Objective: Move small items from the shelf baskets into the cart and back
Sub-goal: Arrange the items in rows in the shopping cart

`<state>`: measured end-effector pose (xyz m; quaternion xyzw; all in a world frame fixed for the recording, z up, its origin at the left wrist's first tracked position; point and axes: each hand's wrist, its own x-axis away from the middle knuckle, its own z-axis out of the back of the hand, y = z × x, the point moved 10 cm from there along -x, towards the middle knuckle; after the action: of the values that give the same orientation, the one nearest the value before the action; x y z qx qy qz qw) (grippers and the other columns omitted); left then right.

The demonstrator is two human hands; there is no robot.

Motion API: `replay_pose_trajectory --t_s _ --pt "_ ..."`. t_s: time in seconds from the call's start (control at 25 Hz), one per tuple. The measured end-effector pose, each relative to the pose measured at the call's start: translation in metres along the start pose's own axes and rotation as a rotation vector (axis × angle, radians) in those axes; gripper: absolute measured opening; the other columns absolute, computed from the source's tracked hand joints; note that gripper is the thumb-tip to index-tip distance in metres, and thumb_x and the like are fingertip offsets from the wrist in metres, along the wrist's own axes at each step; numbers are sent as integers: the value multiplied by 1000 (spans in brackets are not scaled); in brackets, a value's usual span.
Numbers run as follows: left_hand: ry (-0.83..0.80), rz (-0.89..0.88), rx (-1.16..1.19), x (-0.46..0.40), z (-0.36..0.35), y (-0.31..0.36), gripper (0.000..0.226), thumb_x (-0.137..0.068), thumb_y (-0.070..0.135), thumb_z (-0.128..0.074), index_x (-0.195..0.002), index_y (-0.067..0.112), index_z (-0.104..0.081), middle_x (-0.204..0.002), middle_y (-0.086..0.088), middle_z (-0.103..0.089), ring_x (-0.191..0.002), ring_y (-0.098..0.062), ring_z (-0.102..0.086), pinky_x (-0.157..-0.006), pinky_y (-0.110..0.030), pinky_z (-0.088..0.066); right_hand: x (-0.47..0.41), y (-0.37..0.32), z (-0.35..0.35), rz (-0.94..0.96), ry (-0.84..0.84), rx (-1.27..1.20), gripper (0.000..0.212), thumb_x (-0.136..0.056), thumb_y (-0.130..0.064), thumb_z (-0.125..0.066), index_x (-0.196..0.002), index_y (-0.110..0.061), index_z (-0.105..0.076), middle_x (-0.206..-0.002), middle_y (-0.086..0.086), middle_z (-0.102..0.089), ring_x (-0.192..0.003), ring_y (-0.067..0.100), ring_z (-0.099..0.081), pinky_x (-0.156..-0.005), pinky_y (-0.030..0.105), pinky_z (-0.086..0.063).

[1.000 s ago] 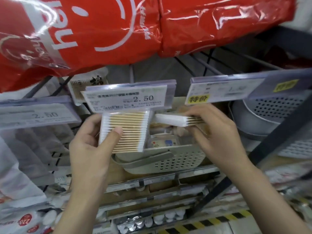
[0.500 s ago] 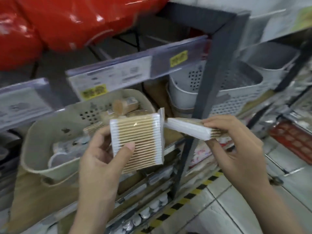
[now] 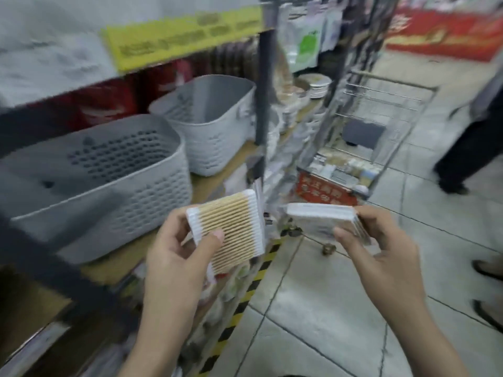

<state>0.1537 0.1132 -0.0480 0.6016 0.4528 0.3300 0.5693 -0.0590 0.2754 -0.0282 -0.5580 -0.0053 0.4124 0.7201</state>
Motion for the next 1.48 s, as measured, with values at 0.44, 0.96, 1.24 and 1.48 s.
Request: replay_pose_trajectory --t_s 0.44,0.96,1.24,1.48 --pt "-213 214 -89 -91 -181 -94 17 -84 6 -62 -98 16 -64 -91 1 -73 -86 -15 -70 -67 -31 -58 -52 156 103 -258 127 98 30 -78 -22 -67 -90 -47 -56 -87 -21 -64 -78 0 -59 -64 9 -42" --pt "-356 440 -224 -297 -358 -225 17 -85 4 -63 -98 15 -61 -98 -5 -71 -93 -24 -67 -75 -37 -53 -207 342 123 -574 262 13 27 -81 -1 -70 -84 -27 -65 -84 -7 -70 -77 8 -64 -67 17 -48" --pt "-407 570 -336 -353 -426 -286 29 -86 1 -60 -107 22 -57 -105 -3 -67 -94 -22 -66 -70 -37 -56 -266 434 124 -724 300 -88 21 -83 2 -67 -89 -18 -64 -85 -4 -71 -78 9 -66 -70 17 -51" --pt "-434 597 -509 -406 -474 -332 29 -85 -2 -61 -91 27 -62 -95 -2 -69 -87 -25 -68 -81 -52 -55 -321 528 114 -844 209 -77 21 -84 -2 -66 -90 -21 -62 -85 -4 -71 -82 11 -67 -73 27 -54"
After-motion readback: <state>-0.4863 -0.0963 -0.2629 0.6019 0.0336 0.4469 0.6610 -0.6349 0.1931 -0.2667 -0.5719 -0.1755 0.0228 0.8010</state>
